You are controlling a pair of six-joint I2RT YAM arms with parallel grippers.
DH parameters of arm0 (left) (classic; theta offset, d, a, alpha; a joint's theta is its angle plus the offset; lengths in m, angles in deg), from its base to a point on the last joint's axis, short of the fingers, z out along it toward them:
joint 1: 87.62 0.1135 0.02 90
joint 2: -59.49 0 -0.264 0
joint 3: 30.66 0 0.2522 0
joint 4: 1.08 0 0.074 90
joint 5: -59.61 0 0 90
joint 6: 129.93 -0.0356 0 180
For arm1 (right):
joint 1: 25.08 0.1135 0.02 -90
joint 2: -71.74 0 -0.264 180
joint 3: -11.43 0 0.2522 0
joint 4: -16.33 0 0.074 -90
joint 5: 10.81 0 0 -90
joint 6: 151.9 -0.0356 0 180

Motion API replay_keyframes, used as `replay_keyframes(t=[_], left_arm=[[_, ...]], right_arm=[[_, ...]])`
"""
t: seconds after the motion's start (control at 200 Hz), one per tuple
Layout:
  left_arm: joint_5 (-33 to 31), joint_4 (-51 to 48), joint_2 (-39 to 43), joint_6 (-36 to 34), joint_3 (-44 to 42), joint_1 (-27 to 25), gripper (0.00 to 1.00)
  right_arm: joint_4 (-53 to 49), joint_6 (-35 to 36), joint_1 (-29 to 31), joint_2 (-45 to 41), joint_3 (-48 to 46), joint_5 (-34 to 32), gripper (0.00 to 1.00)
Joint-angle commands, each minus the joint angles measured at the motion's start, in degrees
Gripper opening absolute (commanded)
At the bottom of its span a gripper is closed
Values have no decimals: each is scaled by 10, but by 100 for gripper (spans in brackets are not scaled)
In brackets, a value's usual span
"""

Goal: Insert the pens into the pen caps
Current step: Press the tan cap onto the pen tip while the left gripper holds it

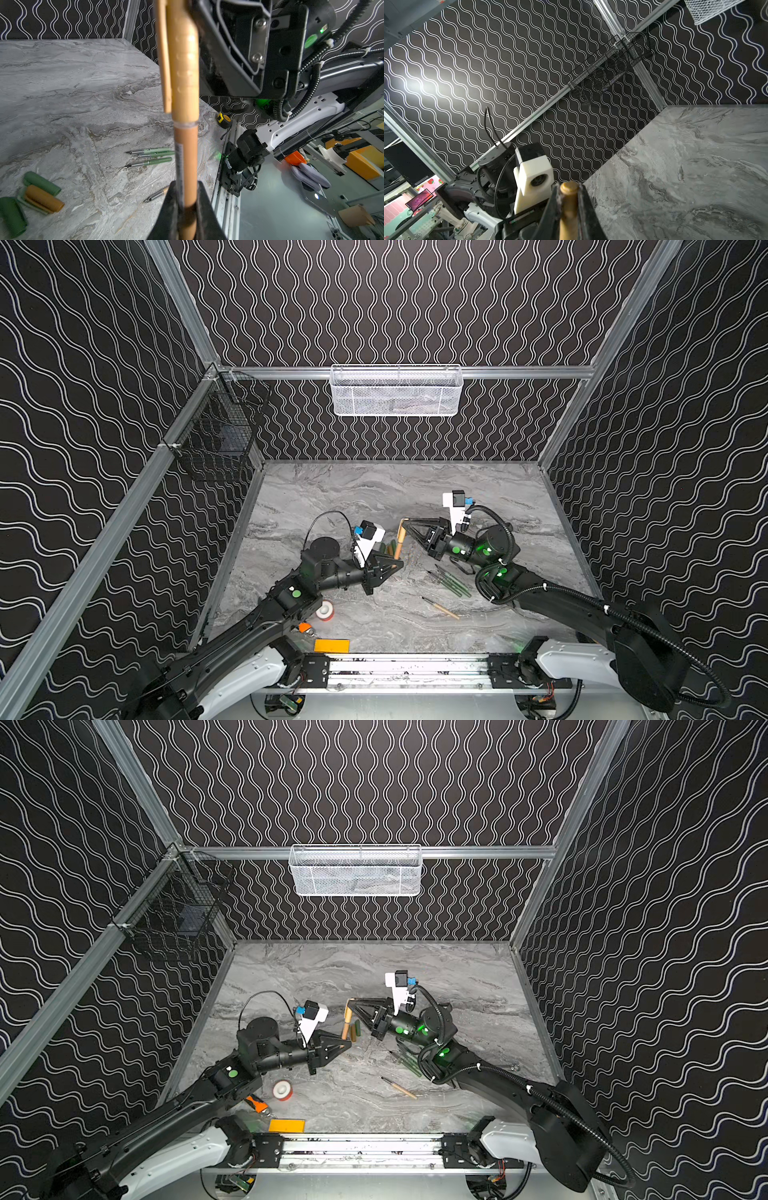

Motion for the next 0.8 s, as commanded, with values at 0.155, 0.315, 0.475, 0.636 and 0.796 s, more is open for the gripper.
replay_keyframes(t=[0.155, 0.315, 0.475, 0.636, 0.796], left_arm=[[-12, 63, 7, -36, 31, 0, 0], [-20, 37, 20, -56, 42, 0, 0], [-1, 32, 11, -61, 49, 0, 0], [2, 51, 22, -58, 48, 0, 0], [34, 78, 48, -68, 59, 1, 0]], right_arm=[[-61, 10, 4, 11, 13, 53, 14], [-85, 27, 4, 6, 24, 60, 16], [-117, 44, 4, -5, 38, 68, 14], [-168, 61, 5, -4, 50, 71, 12], [-152, 67, 6, -7, 28, 105, 11]])
